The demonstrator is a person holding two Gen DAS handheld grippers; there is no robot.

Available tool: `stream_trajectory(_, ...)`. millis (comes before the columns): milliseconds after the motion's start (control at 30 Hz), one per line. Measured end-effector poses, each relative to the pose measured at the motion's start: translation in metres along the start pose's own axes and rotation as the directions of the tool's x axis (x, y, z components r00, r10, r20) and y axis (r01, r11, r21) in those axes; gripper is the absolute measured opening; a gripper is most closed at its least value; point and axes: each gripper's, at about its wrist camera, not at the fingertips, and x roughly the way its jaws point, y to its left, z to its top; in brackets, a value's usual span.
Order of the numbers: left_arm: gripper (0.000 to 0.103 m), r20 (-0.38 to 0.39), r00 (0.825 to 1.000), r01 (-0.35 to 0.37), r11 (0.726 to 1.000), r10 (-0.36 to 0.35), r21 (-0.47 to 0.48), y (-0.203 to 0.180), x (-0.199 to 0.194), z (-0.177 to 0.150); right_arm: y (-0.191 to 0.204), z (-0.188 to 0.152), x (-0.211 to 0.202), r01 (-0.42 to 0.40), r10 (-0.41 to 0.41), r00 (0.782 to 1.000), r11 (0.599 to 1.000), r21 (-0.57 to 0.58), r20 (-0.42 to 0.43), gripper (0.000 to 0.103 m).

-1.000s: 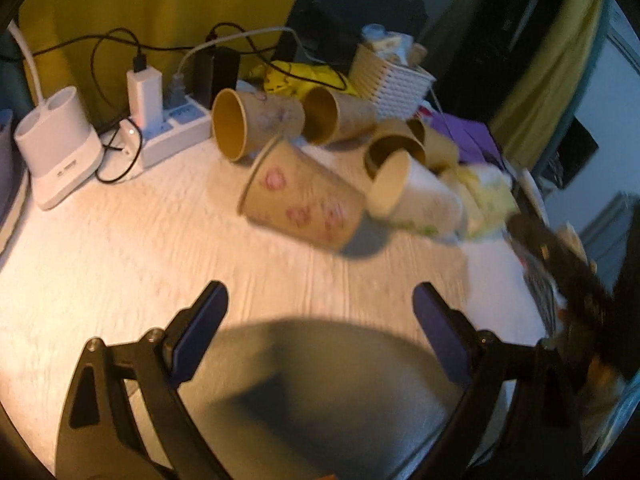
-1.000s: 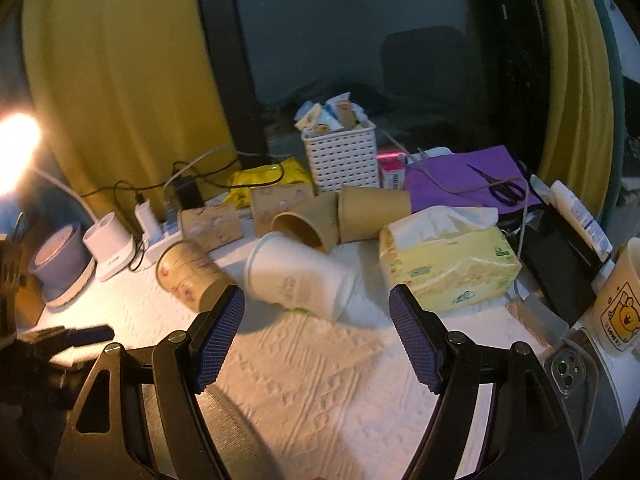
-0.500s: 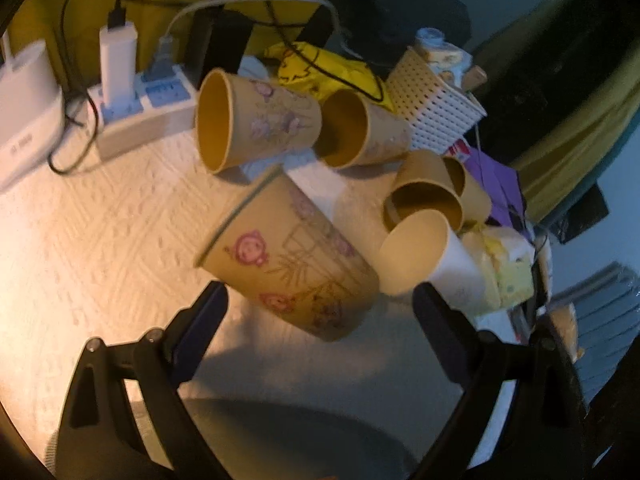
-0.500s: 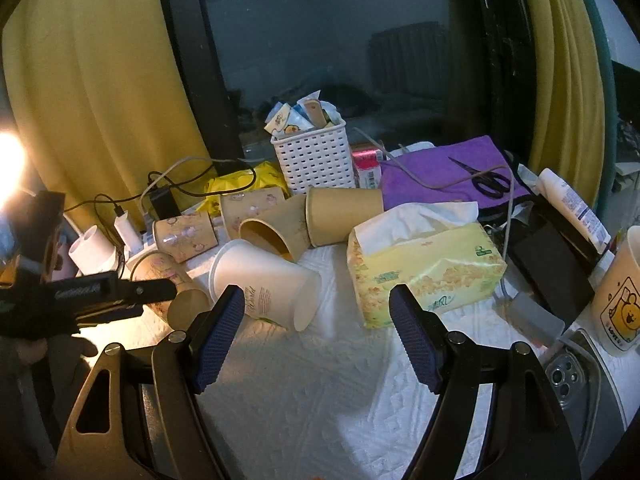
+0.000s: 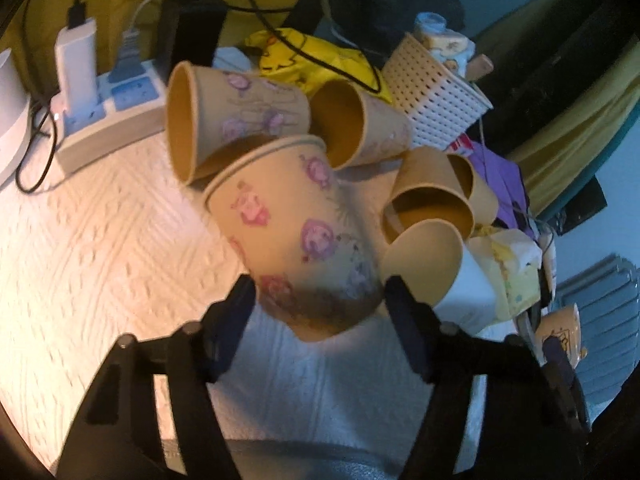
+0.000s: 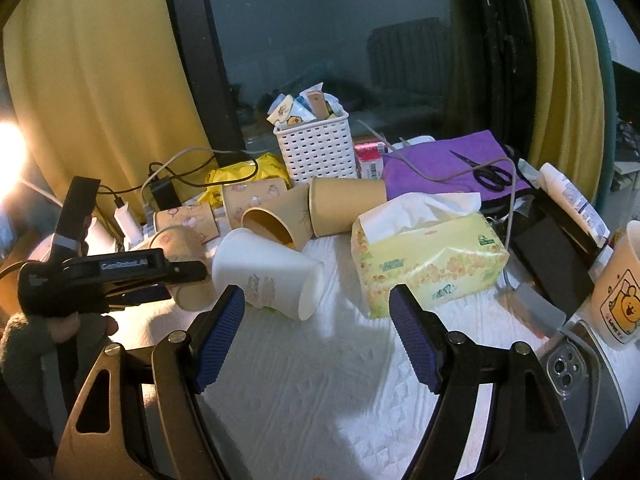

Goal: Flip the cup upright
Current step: 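Close the left tool on the pink-flowered cup and lift it, then grasp the cup with the right tool while the left tool holds it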

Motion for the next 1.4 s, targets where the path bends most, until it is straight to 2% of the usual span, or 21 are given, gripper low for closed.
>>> stream_trajectory(167,0.064,0.004,1.0,0.006,0.998,-0.007,0.066,-0.002,-0.003,-0.004,0.0,-0.002,-0.007,0.017,-0.017,1.0,1.0,0.018,0.002,0.078)
stream_trajectory(367,0.064,0.008,1.0,0.028,0.987,-0.03,0.157,-0.002,-0.026,-0.021,0.008,-0.005,-0.016,0.024,-0.024,1.0,0.999,0.033,0.006,0.078)
stream_trajectory(533,0.064,0.029,0.999,0.037,0.967,-0.046,0.254,-0.003,-0.056,-0.043,0.023,-0.01,-0.023,0.015,-0.015,1.0,1.0,0.02,0.006,0.078)
stream_trajectory(667,0.064,0.073,0.996,0.026,0.938,-0.054,0.345,-0.006,-0.081,-0.064,0.037,-0.015,-0.031,-0.004,0.004,1.0,1.0,0.008,0.008,0.078)
stream_trajectory(833,0.064,0.149,0.988,-0.039,0.879,-0.037,0.475,-0.006,-0.113,-0.099,0.055,-0.021,-0.05,-0.061,0.061,0.998,0.998,-0.007,0.023,0.078)
stream_trajectory(967,0.064,0.214,0.976,-0.081,0.824,-0.05,0.561,-0.008,-0.134,-0.12,0.064,-0.023,-0.065,-0.175,0.174,0.985,0.984,0.021,0.02,0.078)
stream_trajectory(1067,0.064,0.262,0.962,-0.11,0.763,-0.081,0.637,-0.015,-0.148,-0.139,0.076,-0.025,-0.074,-0.228,0.228,0.974,0.973,0.016,0.013,0.078)
stream_trajectory(1167,0.064,0.292,0.949,-0.124,0.713,-0.117,0.69,-0.022,-0.158,-0.153,0.085,-0.026,-0.081,-0.258,0.257,0.966,0.966,0.013,0.015,0.078)
stream_trajectory(1400,0.064,0.297,0.936,-0.111,0.644,-0.188,0.757,-0.025,-0.167,-0.181,0.093,-0.03,-0.096,-0.336,0.336,0.942,0.94,0.056,0.02,0.078)
